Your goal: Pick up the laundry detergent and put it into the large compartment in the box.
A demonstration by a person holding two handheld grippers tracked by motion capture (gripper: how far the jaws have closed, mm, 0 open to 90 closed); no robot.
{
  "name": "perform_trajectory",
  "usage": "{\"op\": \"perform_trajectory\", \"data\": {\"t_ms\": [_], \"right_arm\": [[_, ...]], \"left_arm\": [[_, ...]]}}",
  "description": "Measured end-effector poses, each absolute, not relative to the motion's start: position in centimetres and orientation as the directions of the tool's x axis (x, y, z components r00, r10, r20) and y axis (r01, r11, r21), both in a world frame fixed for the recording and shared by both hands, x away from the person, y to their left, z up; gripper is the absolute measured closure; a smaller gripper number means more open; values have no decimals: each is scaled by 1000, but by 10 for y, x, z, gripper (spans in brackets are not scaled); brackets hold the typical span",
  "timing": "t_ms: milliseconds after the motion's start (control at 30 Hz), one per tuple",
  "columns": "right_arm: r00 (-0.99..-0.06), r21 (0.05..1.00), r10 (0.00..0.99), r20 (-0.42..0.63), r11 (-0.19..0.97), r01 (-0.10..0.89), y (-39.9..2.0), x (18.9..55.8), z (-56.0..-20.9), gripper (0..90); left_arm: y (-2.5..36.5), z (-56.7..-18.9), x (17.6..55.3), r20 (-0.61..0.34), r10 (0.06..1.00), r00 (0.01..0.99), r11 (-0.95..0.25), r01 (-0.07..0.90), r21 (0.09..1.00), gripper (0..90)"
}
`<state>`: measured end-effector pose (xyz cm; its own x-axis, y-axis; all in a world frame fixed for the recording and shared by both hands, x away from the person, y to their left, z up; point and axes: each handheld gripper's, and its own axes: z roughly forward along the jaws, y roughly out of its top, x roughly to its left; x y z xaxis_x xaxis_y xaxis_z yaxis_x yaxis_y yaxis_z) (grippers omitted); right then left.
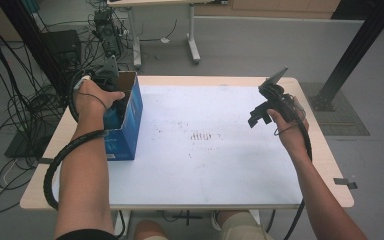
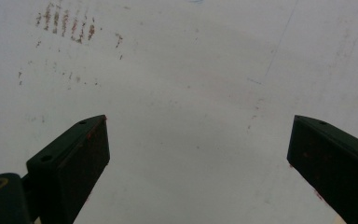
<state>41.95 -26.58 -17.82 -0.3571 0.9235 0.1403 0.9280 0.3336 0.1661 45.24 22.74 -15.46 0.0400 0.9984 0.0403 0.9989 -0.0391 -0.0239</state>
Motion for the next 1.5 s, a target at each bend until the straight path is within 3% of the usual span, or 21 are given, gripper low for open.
{"op": "perform_trajectory", "data": {"t_ms": [1500], "right_arm": [[-366, 165, 920, 140, 343, 925, -260, 420, -179, 56]], "left_arm": [[221, -165, 442, 55, 997, 47, -48, 999, 7, 368]]}}
